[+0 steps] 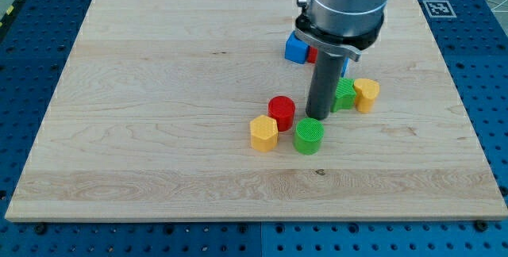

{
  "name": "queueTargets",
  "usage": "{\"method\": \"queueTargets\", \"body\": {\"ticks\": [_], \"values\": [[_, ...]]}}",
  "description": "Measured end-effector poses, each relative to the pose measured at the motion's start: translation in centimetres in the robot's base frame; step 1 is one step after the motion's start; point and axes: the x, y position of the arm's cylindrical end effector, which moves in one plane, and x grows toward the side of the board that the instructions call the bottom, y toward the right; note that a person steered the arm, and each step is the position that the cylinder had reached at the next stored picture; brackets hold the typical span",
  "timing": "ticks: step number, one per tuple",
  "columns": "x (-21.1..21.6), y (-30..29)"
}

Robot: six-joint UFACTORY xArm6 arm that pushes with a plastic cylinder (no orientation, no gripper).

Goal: Push the green star along with the yellow heart a bit down

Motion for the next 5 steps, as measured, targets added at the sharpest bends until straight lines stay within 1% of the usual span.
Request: {"method": "queueTargets", "body": {"ticks": [2, 3, 4, 5], "values": [[-0.4, -0.6], [-2.0, -2.5], [-4.7, -1.9], [-5.3, 0.1]]}}
